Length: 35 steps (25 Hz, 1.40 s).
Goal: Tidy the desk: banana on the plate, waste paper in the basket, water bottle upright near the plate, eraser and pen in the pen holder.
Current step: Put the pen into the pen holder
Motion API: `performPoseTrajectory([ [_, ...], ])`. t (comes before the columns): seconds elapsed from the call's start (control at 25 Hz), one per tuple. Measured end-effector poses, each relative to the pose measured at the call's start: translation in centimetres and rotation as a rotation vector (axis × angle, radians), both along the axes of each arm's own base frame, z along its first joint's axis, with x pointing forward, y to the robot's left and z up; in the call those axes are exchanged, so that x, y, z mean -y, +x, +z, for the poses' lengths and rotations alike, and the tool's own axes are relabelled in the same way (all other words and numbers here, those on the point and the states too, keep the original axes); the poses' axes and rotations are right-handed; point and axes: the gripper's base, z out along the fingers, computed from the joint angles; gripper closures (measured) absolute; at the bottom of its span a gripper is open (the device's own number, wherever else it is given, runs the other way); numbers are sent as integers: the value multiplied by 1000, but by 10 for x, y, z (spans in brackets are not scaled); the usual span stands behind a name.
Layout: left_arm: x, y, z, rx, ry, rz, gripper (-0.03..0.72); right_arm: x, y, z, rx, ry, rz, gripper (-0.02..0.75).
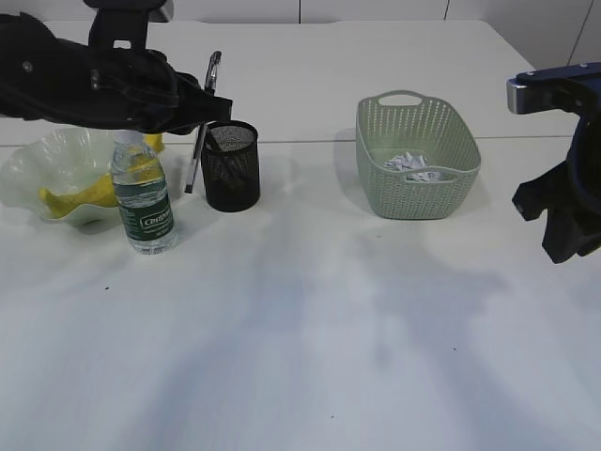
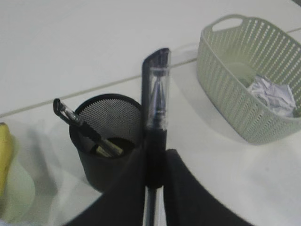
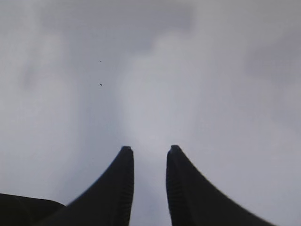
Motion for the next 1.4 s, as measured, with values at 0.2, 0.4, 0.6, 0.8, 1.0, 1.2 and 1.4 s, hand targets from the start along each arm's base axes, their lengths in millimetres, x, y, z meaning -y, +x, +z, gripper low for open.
performPoseTrajectory([
  [0.2, 2, 14, -7, 117, -38, 37, 642, -1, 0, 0, -2, 6, -2, 555],
  [0.4, 5, 25, -17, 214, -88, 79, 642, -1, 0, 0, -5, 12, -3, 555],
  [0.6, 27, 36, -20, 269, -108, 46, 642, -1, 0, 0, -5, 12, -3, 555],
  [0.8, 41, 53, -23, 295, -131, 43, 643, -1, 0, 0, -5, 12, -3, 555],
  [1.0, 46, 64, -30, 329, -144, 54, 643, -1, 0, 0, -5, 12, -3, 555],
  [1.2, 48, 71, -42, 344, -138, 69, 643, -1, 0, 0, -5, 12, -3, 555],
  [1.4, 45, 74, -41, 383, -115, 101, 643, -1, 0, 0, -5, 14, -4, 555],
])
